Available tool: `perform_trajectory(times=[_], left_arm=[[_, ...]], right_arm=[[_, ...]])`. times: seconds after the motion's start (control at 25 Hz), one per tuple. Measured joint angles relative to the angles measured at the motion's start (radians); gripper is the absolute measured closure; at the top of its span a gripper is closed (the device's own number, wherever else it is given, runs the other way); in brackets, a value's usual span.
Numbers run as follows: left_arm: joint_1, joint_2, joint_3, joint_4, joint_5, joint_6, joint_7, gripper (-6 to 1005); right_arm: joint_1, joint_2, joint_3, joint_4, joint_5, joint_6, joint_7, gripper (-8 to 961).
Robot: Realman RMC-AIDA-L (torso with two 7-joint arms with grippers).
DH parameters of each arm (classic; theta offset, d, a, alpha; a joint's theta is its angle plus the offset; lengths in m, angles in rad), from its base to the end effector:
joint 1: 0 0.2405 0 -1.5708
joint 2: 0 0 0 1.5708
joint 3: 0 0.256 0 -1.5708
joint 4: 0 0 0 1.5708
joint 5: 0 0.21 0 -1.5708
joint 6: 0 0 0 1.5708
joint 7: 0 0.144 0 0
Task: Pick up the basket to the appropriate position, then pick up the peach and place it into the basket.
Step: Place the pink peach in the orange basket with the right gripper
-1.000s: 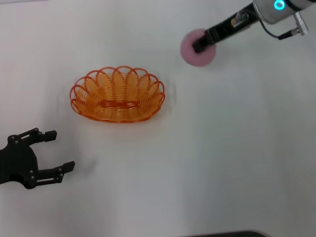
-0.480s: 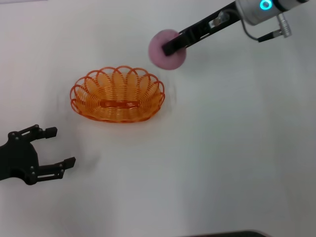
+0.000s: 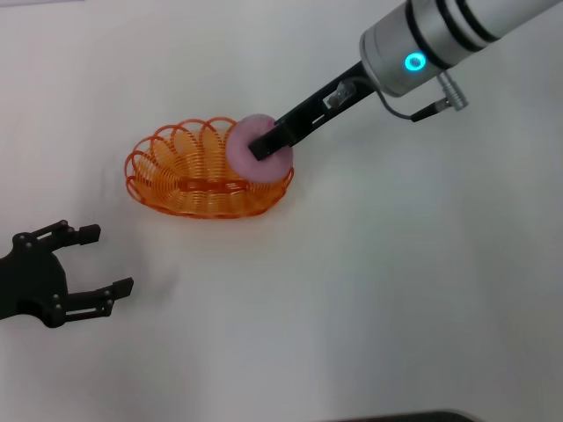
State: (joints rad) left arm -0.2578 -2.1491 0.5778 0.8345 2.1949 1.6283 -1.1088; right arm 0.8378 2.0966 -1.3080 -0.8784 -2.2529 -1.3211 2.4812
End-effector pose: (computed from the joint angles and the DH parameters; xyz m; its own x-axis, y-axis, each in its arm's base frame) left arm -0.3370 0.2425 0.0044 0.8880 0.2960 0.3518 0.4038 -0.8681 -0.2888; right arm 0.1383 0.3874 -0.0613 0.7184 -0.6956 -0.0081 -0.6884 -0.7092 -0.1523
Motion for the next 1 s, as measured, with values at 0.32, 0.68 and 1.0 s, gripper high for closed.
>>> perform_trajectory(times=[0.32,0.68,1.0], left_arm=[[0.001,-0.001,-0.013,0.000,0.000,0.006,0.000,108],[-0.001,-0.007,-0.025,0.000,0.000,0.011,0.000,108],[-0.002,-0.008,-0.026,0.000,-0.001,0.012,0.000,107]], right_arm=[[0.006,0.000,-0.012,0.046,0.003,0.061,-0.012,577],[0.009,0.000,-0.013,0.074,0.018,0.085,-0.028,502],[-0.003,-0.001,-0.008,0.076,0.046,0.085,-0.059,112]])
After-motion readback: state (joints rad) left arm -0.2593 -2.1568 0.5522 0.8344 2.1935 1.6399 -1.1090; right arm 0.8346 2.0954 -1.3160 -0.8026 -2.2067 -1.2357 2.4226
